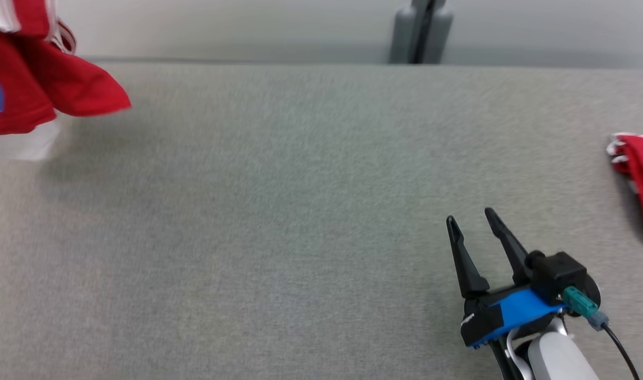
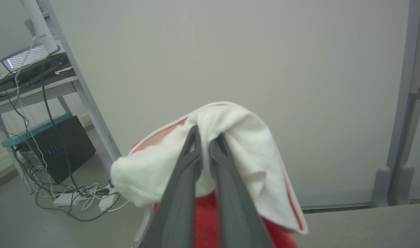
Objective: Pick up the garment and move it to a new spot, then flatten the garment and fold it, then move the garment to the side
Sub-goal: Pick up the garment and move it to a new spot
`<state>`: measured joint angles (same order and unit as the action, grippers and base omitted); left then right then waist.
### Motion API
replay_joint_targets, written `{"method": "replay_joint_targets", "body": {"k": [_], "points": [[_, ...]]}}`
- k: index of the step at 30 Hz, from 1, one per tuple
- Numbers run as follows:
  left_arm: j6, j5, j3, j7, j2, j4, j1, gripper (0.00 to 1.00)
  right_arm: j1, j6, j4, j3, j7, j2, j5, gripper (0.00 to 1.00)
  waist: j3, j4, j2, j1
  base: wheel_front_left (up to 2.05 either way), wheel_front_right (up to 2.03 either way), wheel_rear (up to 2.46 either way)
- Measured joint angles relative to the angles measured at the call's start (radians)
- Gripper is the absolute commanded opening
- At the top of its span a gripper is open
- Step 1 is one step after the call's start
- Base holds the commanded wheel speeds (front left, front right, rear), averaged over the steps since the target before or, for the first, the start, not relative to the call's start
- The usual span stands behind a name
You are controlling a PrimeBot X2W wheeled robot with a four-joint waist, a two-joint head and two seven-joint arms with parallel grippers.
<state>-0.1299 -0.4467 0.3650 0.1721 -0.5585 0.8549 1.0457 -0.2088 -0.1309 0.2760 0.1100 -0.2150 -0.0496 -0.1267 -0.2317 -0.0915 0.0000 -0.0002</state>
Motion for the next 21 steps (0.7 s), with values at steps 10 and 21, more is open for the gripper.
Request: {"method": "replay_joint_targets", "body": {"k": [10, 21], "points": [[0.008, -0.186, 0.093, -0.181, 0.179, -0.443, -0.09, 0.0, 0.037, 0.0, 0.083, -0.027, -0.042, 0.0, -0.074, 1.0, 0.142, 0.128, 0.0, 0.0, 0.0, 0.0, 0.0], [0.063, -0.198, 0.237, -0.077, 0.346, -0.436, -0.458, 0.0, 0.025, 0.0, 0.081, -0.049, -0.047, 0.0, -0.081, 1.0, 0.097, 0.199, 0.0, 0.0002, 0.0, 0.0, 0.0]]}}
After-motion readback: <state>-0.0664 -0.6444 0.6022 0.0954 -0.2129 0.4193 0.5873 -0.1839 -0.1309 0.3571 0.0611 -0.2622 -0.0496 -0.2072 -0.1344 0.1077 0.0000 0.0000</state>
